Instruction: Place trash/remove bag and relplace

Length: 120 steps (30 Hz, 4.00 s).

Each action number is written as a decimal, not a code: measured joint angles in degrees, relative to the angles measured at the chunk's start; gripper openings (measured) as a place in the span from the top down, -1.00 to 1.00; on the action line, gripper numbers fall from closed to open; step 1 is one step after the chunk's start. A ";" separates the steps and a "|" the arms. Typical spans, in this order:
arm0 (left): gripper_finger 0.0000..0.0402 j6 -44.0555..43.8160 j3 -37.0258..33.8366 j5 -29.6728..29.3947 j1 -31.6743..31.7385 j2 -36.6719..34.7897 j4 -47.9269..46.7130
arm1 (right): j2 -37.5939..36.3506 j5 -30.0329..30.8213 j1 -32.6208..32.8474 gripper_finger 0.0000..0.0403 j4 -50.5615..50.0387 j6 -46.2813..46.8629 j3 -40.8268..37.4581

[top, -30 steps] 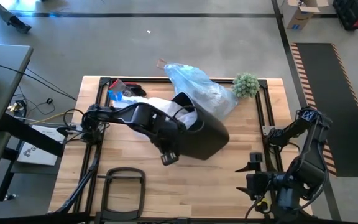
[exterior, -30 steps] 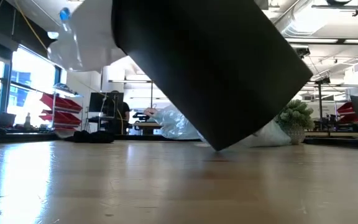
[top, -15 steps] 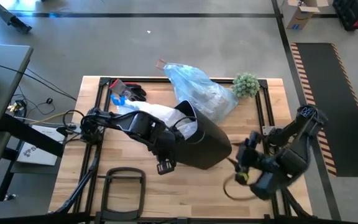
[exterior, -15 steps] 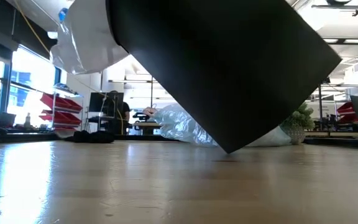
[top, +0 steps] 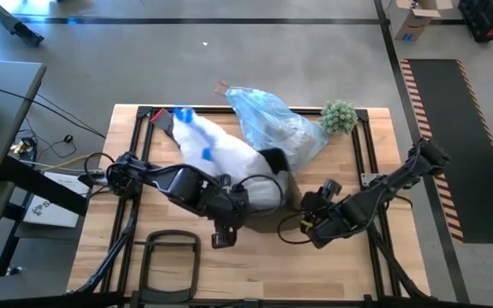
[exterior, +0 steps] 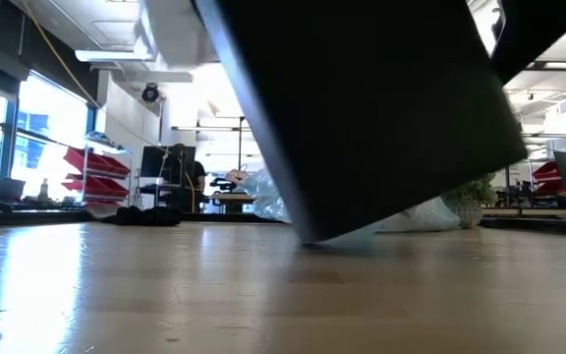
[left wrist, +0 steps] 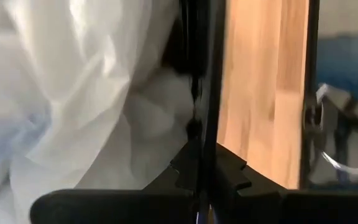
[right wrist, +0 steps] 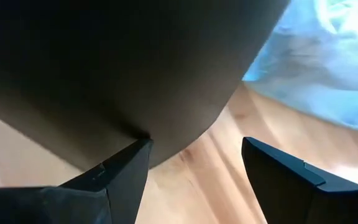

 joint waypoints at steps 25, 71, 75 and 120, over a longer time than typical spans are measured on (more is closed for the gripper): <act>0.36 3.64 -0.04 -6.36 -2.58 0.26 21.11 | 0.00 5.71 11.24 -0.22 -19.40 15.87 11.43; 0.35 15.30 -0.07 -38.11 -6.57 -2.38 14.23 | 2.63 8.99 -6.42 -0.22 14.85 -64.63 44.97; 0.35 20.80 -0.07 -38.42 -4.59 -0.60 16.72 | 2.60 5.31 -3.90 -0.22 5.29 -57.99 49.33; 0.35 35.30 0.02 -52.35 -6.47 -0.11 31.61 | 7.41 9.83 -3.74 1.00 2.05 -54.87 64.97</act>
